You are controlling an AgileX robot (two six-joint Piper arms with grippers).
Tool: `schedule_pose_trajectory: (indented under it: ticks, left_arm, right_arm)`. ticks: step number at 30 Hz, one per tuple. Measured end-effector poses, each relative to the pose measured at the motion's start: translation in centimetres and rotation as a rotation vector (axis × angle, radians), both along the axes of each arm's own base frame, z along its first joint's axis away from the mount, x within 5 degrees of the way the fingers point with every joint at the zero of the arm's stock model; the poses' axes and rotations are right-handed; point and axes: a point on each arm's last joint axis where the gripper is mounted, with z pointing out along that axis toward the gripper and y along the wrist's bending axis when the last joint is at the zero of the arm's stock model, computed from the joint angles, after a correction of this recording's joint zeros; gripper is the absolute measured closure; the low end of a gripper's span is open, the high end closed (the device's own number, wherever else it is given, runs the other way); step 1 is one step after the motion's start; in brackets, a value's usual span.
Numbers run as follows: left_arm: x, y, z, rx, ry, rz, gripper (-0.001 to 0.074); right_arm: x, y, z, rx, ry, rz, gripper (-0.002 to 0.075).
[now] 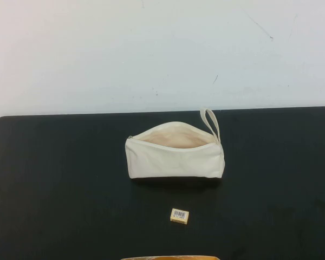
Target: Put eraser into pencil case
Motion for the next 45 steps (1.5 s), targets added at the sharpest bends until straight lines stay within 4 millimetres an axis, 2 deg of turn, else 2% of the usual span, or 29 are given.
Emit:
schedule_pose_trajectory:
  ticks: [45]
  left_arm:
    - [0.0,0.0,0.0,0.002,0.0,-0.001,0.0736]
  right_arm:
    - [0.08,-0.1,0.19,-0.034,-0.025,0.0,0.0727]
